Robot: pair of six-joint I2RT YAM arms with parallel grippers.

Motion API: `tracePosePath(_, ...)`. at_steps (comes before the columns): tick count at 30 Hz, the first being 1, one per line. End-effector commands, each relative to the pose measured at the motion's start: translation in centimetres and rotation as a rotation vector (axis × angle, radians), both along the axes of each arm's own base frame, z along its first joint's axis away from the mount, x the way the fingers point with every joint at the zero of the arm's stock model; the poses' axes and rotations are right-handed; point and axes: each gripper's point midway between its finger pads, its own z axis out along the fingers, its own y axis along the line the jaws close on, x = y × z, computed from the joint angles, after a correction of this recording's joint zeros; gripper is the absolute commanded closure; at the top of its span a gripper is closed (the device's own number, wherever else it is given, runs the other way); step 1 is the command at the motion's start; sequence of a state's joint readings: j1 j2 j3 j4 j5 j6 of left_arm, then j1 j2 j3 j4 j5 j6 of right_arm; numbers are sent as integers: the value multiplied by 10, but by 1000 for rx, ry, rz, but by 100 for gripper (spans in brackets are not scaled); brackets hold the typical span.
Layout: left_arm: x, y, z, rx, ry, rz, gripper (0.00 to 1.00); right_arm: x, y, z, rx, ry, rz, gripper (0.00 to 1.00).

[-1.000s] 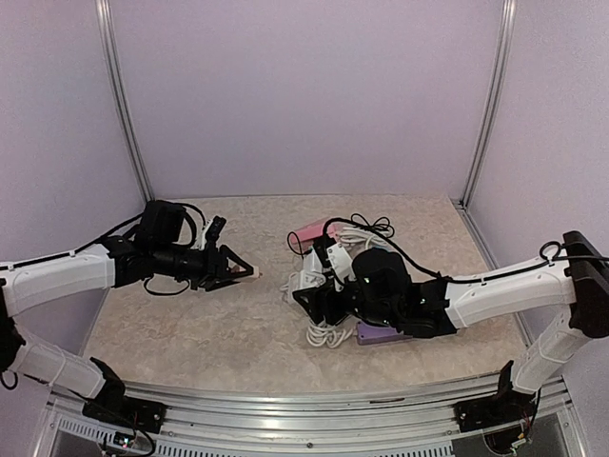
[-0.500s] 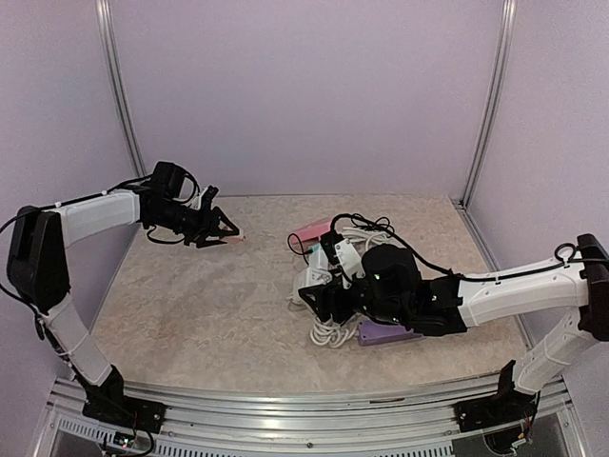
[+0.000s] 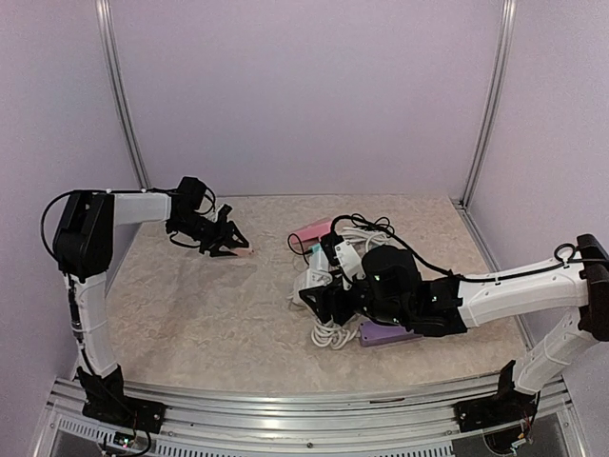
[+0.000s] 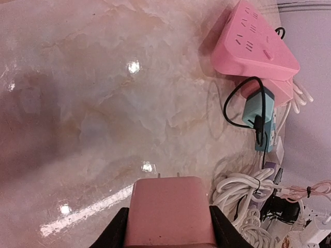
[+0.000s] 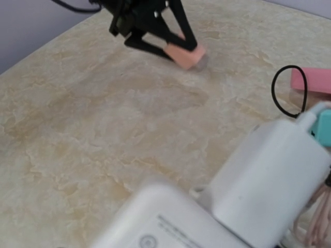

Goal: Pull the plug off the socket
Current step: Place the plug at the center of the board.

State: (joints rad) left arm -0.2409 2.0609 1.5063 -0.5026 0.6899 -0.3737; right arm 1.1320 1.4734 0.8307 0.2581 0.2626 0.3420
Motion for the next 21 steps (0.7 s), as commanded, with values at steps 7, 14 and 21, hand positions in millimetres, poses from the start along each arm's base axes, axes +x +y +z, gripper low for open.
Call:
tracePosePath(7,-1,10,-33,52,49,-7,75,6,5,40,116,-68,-11,100)
tracePosePath(14,-1,13,-45,64,73,-11,67,7,9,38,109,-61,-7,100)
tracePosePath(21,0,17,-51,72,84,-6,52,7,10,36,103,-57,-3,100)
